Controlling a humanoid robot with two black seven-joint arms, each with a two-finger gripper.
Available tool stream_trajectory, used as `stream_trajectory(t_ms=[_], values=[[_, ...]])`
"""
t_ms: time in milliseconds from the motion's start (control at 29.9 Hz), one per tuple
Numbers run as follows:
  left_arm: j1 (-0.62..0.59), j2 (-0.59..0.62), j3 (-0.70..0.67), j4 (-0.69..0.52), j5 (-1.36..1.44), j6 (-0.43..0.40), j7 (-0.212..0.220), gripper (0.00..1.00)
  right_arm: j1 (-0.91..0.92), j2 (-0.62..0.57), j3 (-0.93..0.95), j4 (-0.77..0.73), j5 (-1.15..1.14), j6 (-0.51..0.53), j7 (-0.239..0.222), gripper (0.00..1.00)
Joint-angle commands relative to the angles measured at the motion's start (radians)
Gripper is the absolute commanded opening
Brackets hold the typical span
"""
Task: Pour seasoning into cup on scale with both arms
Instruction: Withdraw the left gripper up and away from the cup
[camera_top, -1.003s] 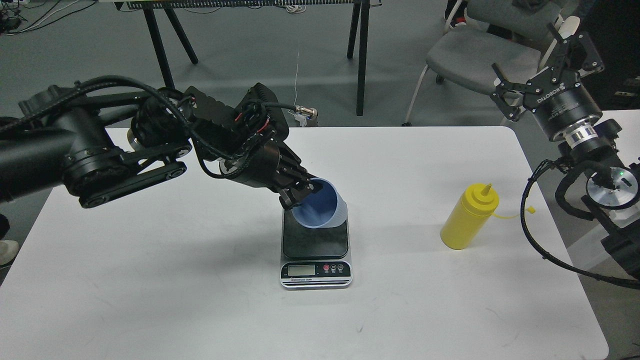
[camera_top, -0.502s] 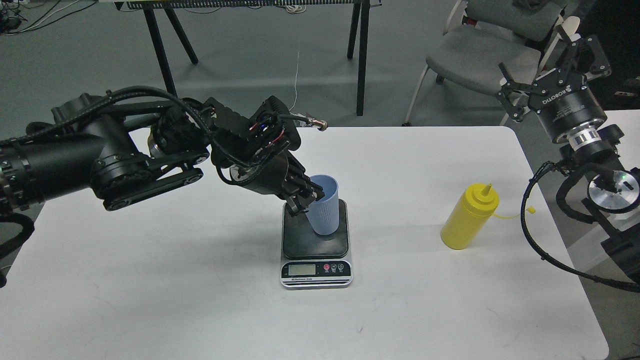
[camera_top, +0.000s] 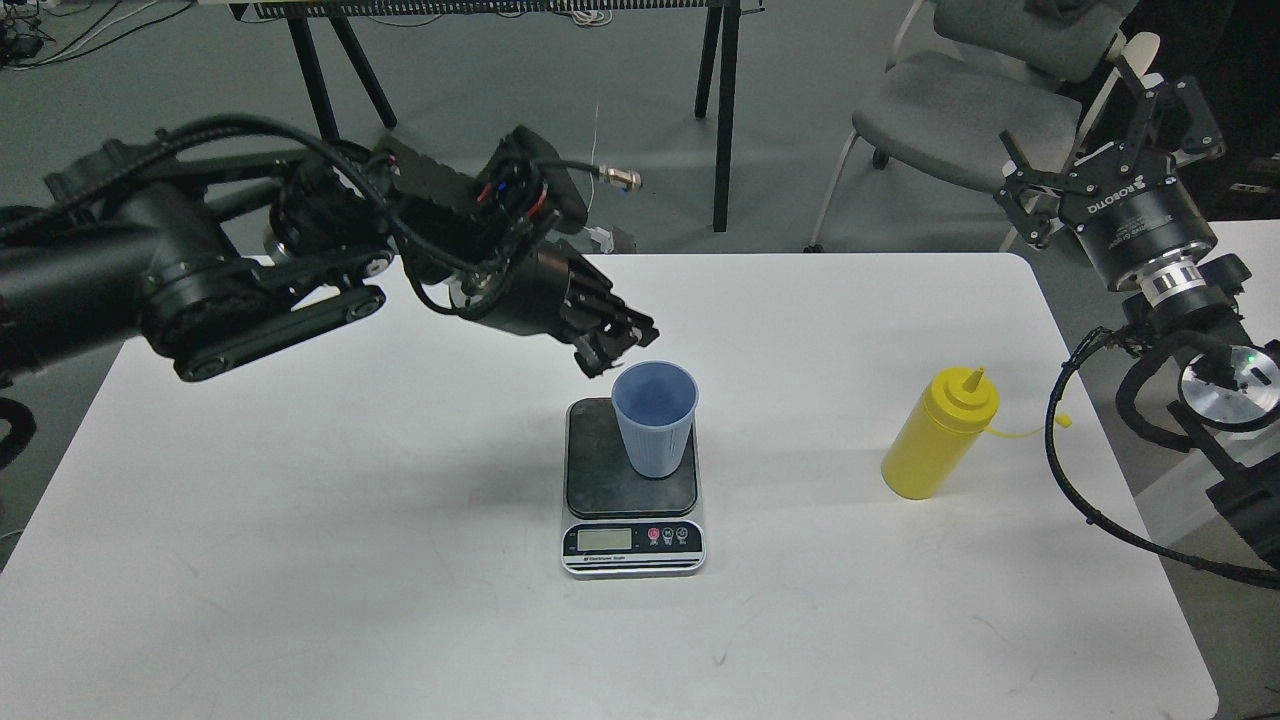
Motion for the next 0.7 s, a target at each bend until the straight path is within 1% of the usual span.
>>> stream_trajectory(t_ms=[0, 67, 134, 234, 301, 435, 569, 635, 669], values=[[-0.015, 0.037, -0.169, 0.097, -0.138, 0.0, 0.0, 0.22, -0.029, -0.033, 0.047, -0.001, 0.002, 0.0, -0.01, 1.0], [-0.006, 0.051, -0.247, 0.161, -0.192, 0.0, 0.0, 0.23, -0.041, -0.064, 0.055, -0.001, 0.004, 0.0, -0.011, 1.0], [0.018, 0.089, -0.297, 0.22, -0.276, 0.0, 0.0, 0.26, -0.053, -0.102, 0.055, -0.001, 0.013, 0.0, -0.018, 1.0], [0.086, 0.143, -0.376, 0.286, -0.521, 0.0, 0.0, 0.28, -0.083, -0.168, 0.055, -0.004, 0.049, 0.0, -0.037, 1.0], [0.113, 0.157, -0.41, 0.331, -0.67, 0.0, 0.0, 0.3, -0.11, -0.199, 0.053, -0.013, 0.054, 0.0, -0.047, 1.0], [0.164, 0.177, -0.433, 0.465, -0.878, 0.0, 0.0, 0.33, -0.19, -0.232, 0.055, -0.015, 0.056, 0.0, -0.053, 1.0], [0.189, 0.211, -0.433, 0.49, -1.069, 0.0, 0.0, 0.37, -0.285, -0.268, 0.055, -0.016, 0.077, 0.0, -0.053, 1.0], [0.193, 0.223, -0.435, 0.494, -1.158, 0.0, 0.0, 0.43, -0.334, -0.278, 0.055, -0.016, 0.099, 0.0, -0.053, 1.0], [0.195, 0.23, -0.436, 0.503, -1.207, 0.0, 0.0, 0.49, -0.365, -0.285, 0.055, -0.016, 0.112, 0.0, -0.054, 1.0]])
